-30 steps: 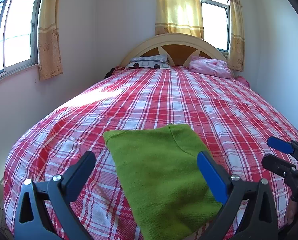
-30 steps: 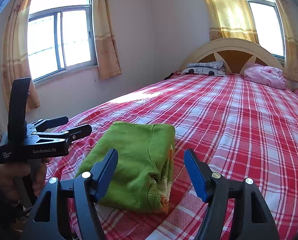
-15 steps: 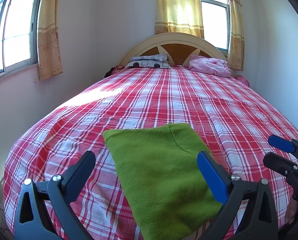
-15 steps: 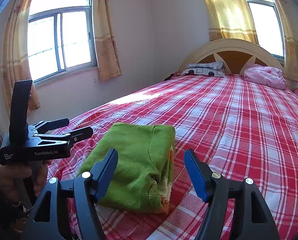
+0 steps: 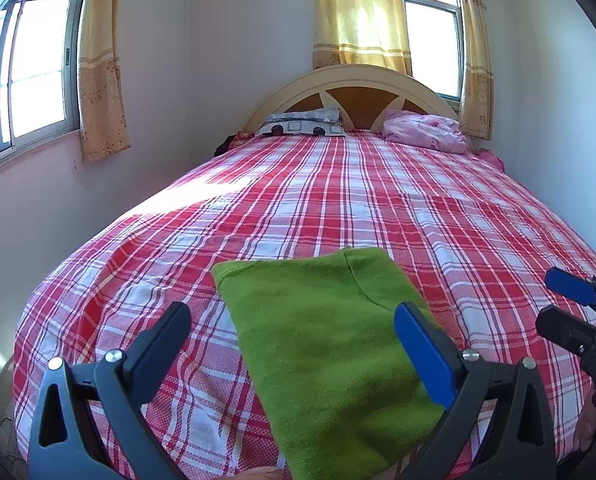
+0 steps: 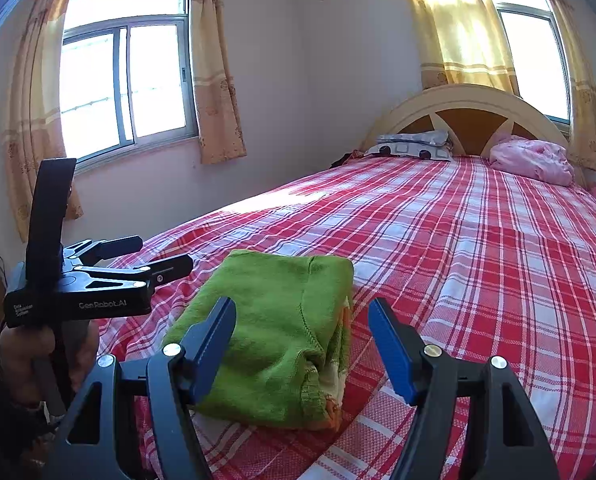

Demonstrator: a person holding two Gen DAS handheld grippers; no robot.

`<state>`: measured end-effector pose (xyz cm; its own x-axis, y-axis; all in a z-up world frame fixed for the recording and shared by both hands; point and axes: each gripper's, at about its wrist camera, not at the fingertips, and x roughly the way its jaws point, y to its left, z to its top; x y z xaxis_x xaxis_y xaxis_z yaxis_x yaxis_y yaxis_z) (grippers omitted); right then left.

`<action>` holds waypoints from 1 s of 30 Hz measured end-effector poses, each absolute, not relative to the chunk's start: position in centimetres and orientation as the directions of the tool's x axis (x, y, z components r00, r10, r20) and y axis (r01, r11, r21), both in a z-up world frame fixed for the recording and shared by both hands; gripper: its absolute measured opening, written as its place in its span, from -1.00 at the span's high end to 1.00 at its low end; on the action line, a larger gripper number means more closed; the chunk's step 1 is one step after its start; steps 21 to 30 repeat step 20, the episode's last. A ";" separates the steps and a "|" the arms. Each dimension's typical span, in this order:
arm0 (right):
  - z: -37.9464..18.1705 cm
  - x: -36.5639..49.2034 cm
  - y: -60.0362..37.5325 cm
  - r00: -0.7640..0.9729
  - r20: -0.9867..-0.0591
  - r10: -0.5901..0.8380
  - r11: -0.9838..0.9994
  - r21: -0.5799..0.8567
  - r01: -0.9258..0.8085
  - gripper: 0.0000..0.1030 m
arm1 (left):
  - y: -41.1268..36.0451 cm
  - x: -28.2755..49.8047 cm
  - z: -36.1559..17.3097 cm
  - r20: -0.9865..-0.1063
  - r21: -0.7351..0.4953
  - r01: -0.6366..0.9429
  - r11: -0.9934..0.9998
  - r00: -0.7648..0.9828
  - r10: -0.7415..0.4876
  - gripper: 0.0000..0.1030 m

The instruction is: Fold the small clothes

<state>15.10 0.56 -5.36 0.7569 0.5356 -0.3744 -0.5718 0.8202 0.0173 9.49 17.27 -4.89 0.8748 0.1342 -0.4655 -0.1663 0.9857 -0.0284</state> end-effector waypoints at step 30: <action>-5.7 14.6 1.1 0.753 -0.370 0.544 0.812 0.005 -0.584 -0.35 | 18.5 9.3 -5.0 -0.421 0.011 -0.247 0.969 0.878 0.228 -1.00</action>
